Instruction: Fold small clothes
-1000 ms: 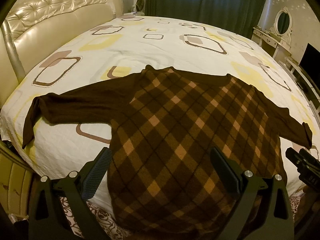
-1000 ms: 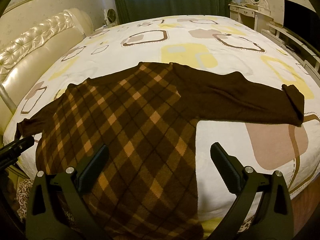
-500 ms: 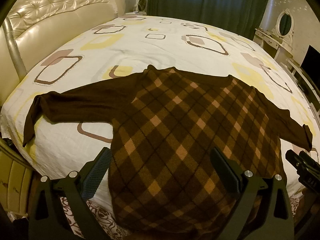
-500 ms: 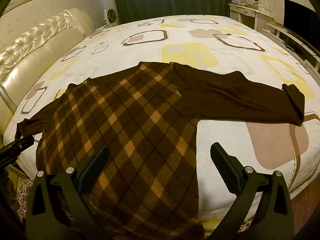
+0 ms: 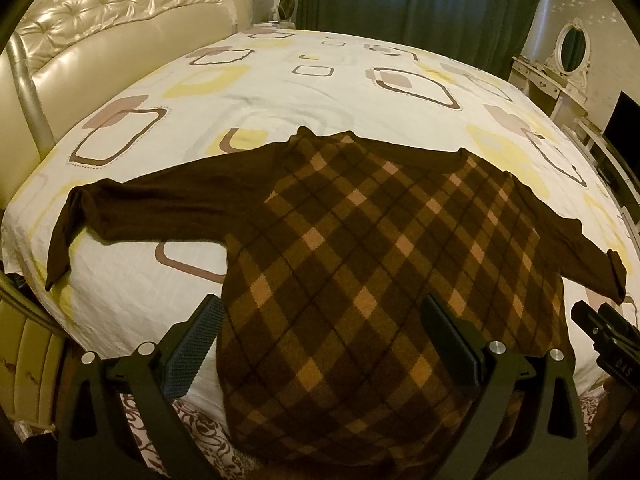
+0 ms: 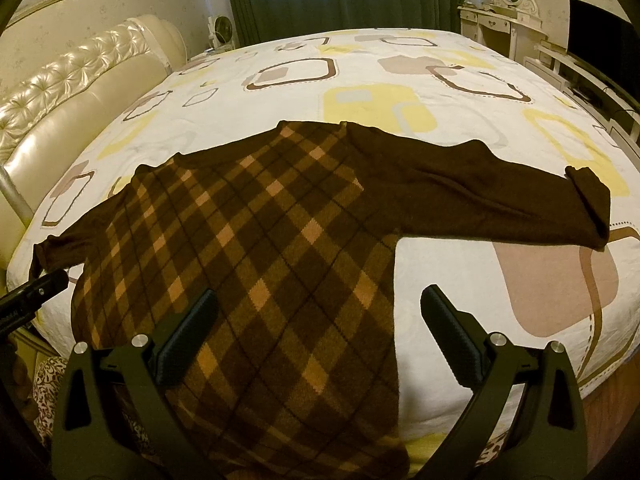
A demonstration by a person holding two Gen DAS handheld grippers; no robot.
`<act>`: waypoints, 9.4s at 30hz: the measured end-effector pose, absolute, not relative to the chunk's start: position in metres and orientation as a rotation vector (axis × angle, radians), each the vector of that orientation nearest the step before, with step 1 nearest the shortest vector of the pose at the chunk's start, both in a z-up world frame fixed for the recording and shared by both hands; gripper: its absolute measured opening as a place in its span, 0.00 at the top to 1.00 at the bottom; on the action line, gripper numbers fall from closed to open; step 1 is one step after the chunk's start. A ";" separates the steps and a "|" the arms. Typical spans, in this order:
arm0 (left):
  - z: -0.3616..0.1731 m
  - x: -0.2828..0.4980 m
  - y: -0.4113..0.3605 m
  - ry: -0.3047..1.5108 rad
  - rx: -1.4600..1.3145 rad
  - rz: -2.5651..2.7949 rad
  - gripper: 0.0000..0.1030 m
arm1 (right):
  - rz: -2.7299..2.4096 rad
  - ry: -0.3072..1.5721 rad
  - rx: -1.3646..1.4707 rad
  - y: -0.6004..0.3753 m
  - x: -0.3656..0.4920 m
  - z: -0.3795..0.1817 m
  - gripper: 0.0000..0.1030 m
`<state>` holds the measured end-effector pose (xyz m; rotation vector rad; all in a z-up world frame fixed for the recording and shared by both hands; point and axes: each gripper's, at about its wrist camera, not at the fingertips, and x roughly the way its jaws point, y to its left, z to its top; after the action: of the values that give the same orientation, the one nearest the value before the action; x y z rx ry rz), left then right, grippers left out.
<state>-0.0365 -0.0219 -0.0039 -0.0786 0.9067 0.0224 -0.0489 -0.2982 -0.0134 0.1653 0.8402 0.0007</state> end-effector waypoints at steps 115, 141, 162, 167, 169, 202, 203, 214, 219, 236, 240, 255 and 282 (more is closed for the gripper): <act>-0.010 -0.042 0.098 0.937 -0.195 0.056 0.05 | 0.517 0.765 0.575 -0.221 0.051 0.088 0.97; -0.031 -0.040 0.123 0.950 -0.304 0.042 0.05 | 0.628 1.128 0.303 -0.038 0.059 -0.037 0.85; -0.031 -0.012 0.093 0.947 -0.261 -0.001 0.05 | 0.399 0.891 0.591 -0.267 0.034 0.005 0.57; -0.031 0.019 0.064 0.937 -0.239 -0.043 0.05 | 0.098 0.840 0.754 -0.392 0.029 -0.017 0.57; -0.035 0.033 0.051 0.946 -0.229 -0.055 0.05 | 0.096 0.877 0.816 -0.412 0.033 -0.035 0.57; -0.084 0.062 0.025 1.042 -0.129 -0.086 0.05 | 0.341 0.852 0.698 -0.335 0.040 -0.033 0.65; -0.083 0.062 0.025 1.043 -0.126 -0.092 0.05 | 0.345 0.887 0.696 -0.328 0.044 -0.042 0.65; -0.073 0.039 0.030 0.967 0.021 -0.147 0.05 | 0.320 0.977 0.707 -0.320 0.051 -0.072 0.64; -0.060 0.019 0.067 0.935 0.036 -0.064 0.05 | 0.314 0.971 0.703 -0.318 0.047 -0.071 0.57; -0.063 -0.005 0.274 0.993 -0.135 0.356 0.05 | 0.313 0.959 0.749 -0.314 0.050 -0.072 0.49; -0.067 -0.001 0.286 1.011 -0.104 0.358 0.18 | 0.307 0.957 0.743 -0.313 0.050 -0.071 0.49; -0.056 -0.016 0.316 1.031 -0.270 0.163 0.89 | 0.286 0.955 0.763 -0.314 0.050 -0.072 0.49; 0.157 0.063 0.069 0.838 -0.313 -0.574 0.95 | 0.322 0.963 0.732 -0.322 0.029 -0.042 0.48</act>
<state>0.0629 0.0690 0.1569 -0.3125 0.8375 -0.5744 0.0293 -0.3224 -0.0424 0.7324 0.9626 0.3220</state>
